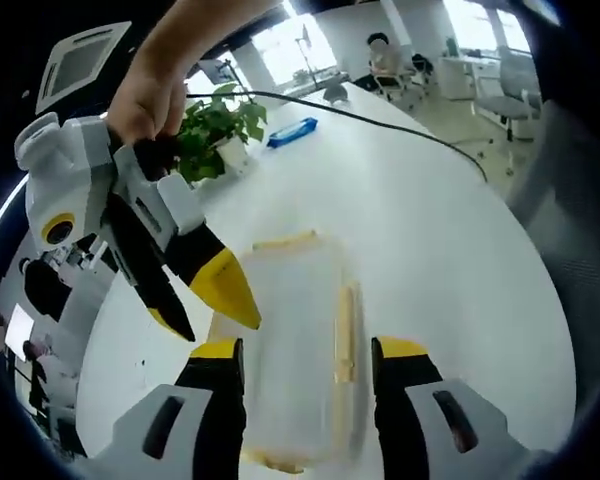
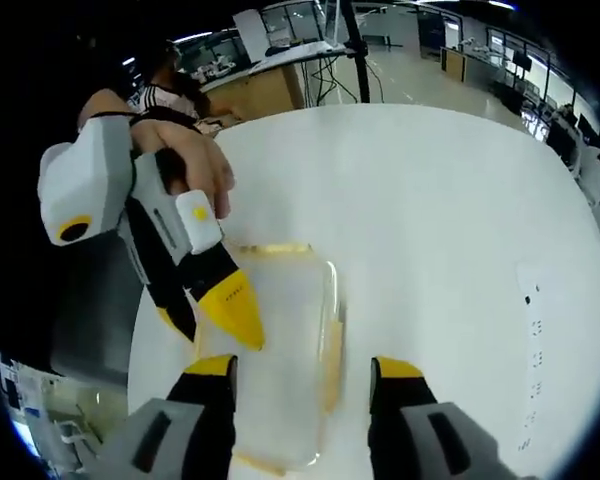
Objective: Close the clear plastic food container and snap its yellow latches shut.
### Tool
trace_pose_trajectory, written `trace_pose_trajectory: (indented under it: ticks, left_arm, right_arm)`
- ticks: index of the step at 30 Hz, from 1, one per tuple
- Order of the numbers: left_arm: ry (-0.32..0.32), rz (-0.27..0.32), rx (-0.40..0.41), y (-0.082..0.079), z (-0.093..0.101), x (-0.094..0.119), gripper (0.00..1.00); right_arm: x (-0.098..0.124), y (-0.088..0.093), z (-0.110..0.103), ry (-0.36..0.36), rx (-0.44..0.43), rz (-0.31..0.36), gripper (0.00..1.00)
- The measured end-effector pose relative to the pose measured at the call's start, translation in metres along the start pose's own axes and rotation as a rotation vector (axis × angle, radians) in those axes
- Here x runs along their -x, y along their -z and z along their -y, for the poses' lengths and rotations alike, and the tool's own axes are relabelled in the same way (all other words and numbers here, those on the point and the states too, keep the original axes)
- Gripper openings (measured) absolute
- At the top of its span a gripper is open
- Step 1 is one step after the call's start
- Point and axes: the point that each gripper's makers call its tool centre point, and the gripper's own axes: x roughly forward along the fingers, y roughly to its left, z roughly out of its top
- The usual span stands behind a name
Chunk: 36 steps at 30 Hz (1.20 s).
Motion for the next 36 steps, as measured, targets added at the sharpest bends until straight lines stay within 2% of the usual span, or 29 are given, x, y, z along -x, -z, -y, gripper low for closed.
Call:
trace_pose_trajectory:
  ticks: [6, 14, 19, 22, 23, 26, 29, 32, 36]
  left_arm:
    - [0.015, -0.021, -0.007, 0.000, -0.002, 0.004, 0.48]
    - [0.046, -0.023, -0.002, -0.006, -0.007, 0.006, 0.47]
    - [0.067, -0.039, 0.019, -0.009, -0.008, 0.011, 0.48]
    - [0.093, -0.060, 0.081, -0.010, -0.004, 0.013, 0.49]
    - [0.092, -0.063, 0.074, -0.011, -0.005, 0.014, 0.48]
    - [0.099, -0.089, 0.068, -0.009, -0.007, 0.015, 0.48]
    - [0.123, -0.101, 0.095, -0.007, -0.014, 0.016, 0.46]
    - [0.141, -0.122, 0.133, -0.004, -0.020, 0.017, 0.48]
    - [0.138, -0.133, 0.141, -0.008, -0.025, 0.020, 0.47]
  right_arm:
    - [0.004, -0.007, -0.006, 0.018, 0.035, 0.004, 0.51]
    - [0.015, -0.006, -0.015, 0.056, 0.041, -0.001, 0.51]
    - [0.022, -0.007, -0.029, 0.080, 0.055, 0.001, 0.50]
    - [0.025, -0.008, -0.037, 0.110, 0.074, 0.006, 0.51]
    - [0.026, -0.008, -0.039, 0.121, 0.077, 0.009, 0.51]
    - [0.031, -0.008, -0.037, 0.217, 0.105, -0.007, 0.51]
    - [0.034, -0.013, -0.051, 0.224, 0.072, 0.027, 0.51]
    - [0.033, -0.010, -0.057, 0.248, 0.085, 0.017, 0.52]
    - [0.030, -0.007, -0.063, 0.265, 0.081, 0.025, 0.52]
